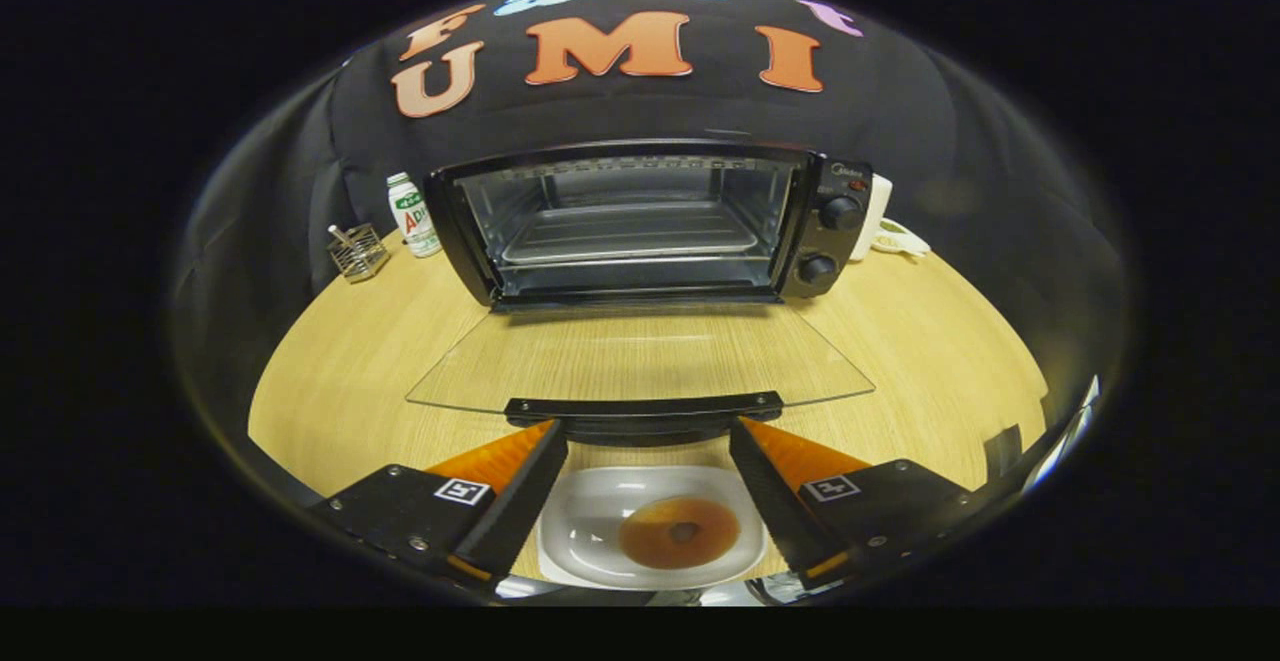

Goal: Open the toaster oven, put the food inside, and close the toaster oven door.

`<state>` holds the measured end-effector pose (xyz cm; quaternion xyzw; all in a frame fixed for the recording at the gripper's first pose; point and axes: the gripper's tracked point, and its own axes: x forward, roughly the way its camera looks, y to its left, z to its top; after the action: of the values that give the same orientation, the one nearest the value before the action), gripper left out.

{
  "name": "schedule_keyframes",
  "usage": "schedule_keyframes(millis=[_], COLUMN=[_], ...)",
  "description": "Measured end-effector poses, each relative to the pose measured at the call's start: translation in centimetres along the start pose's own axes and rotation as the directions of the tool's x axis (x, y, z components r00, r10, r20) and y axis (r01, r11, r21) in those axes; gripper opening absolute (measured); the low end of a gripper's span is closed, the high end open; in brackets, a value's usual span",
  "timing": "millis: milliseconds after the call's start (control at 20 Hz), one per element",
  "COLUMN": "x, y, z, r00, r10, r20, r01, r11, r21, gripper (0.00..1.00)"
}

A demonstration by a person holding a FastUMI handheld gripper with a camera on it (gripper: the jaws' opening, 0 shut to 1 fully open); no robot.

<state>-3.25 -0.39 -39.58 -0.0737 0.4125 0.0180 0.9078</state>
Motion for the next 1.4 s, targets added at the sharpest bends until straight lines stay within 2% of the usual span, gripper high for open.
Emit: schedule_keyframes(millis=[300, 650, 1100, 1400], x=[1.9, 1.7, -2.8, -5.4], y=[0.1, 0.3, -0.4, -0.8], z=[-2.8, -2.5, -0.8, -3.3], r00=[0.997, 0.998, 0.999, 0.999], r10=[-0.005, -0.007, -0.007, -0.017], r20=[-0.071, -0.063, 0.031, 0.042], r01=[0.005, 0.007, 0.005, 0.015], r11=[1.0, 1.0, 0.997, 0.999], r21=[-0.008, 0.005, 0.075, 0.052], gripper=[0.98, 0.98, 0.98, 0.98])
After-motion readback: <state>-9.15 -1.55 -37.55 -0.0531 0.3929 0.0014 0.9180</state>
